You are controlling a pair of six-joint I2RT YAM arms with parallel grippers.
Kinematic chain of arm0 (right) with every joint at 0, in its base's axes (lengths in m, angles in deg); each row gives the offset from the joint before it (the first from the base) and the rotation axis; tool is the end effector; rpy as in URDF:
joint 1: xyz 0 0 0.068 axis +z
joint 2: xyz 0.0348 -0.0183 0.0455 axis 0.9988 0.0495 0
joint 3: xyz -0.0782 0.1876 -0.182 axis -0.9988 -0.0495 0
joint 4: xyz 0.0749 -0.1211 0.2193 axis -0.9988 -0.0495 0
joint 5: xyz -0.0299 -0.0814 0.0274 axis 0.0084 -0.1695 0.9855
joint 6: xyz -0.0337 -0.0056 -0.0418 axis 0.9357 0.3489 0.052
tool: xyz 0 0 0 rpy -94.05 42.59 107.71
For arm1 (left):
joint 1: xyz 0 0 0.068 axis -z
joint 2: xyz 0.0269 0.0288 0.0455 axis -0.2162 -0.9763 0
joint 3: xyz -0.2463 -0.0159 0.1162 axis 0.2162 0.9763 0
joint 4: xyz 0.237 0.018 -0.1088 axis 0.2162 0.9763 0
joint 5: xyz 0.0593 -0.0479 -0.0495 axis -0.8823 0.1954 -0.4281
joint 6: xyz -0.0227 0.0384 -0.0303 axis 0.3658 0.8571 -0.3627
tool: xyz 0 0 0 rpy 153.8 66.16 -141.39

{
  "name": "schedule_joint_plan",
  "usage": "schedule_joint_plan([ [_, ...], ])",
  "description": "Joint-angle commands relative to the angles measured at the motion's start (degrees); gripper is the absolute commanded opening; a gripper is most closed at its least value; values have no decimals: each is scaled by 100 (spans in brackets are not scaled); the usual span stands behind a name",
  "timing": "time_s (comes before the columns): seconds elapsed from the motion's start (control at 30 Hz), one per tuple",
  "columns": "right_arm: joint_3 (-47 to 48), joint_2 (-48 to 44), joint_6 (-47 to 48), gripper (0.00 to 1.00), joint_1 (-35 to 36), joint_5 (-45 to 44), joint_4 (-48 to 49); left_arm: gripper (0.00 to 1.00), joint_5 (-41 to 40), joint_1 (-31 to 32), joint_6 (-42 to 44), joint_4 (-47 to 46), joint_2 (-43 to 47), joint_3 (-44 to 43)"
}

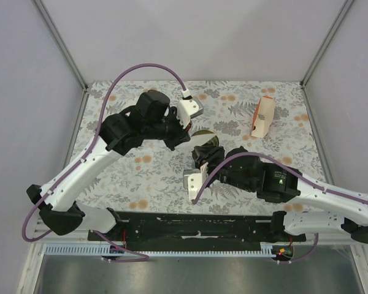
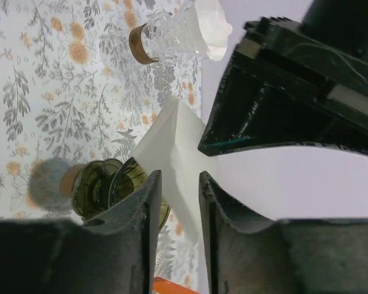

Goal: Place the coffee filter in the dripper
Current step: Place the coffee filter in the coffee dripper.

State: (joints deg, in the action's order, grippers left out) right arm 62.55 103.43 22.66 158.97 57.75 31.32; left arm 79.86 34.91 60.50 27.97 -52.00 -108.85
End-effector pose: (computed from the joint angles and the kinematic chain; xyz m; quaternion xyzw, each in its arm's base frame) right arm 0.0795 0.2135 0.3901 -0.7116 0.3923 -0.0461 0.5810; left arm 0.1761 -0.2038 0.4393 0.4642 0.7541 -0.2482 0.3927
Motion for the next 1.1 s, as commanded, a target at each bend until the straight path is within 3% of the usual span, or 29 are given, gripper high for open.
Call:
schedule_joint_plan([
  [0.0,-1,-348,-1127,45,-254,295,705,2,-814,164,762,-398,295,-96],
  [0.13,-352,-867,-2321,60,-588,639,1478,2,-1763,752,1676,-977,664,395],
  [0.27,-511,-1228,-3807,69,-896,544,1971,2,-2580,929,2195,-1742,1077,967],
  [0.4,-441,-1342,-5623,80,-1151,-754,2174,2,-3266,1201,2731,-2515,1254,1248],
  [0.5,-555,-1527,-7355,81,-1458,-1188,2227,2,-3741,1491,3223,-3200,1394,1573],
  [0.63,-809,-1563,-8711,82,-1775,-1101,2864,2,-4321,1825,4075,-4448,1570,2144],
  [0.77,-1275,-1449,-9451,86,-1872,-1127,3938,2,-4551,1870,4227,-5205,1614,2321],
  [1.07,-1267,-623,-10550,78,-2215,-442,4634,2,-4569,2072,4315,-5576,1614,2523],
])
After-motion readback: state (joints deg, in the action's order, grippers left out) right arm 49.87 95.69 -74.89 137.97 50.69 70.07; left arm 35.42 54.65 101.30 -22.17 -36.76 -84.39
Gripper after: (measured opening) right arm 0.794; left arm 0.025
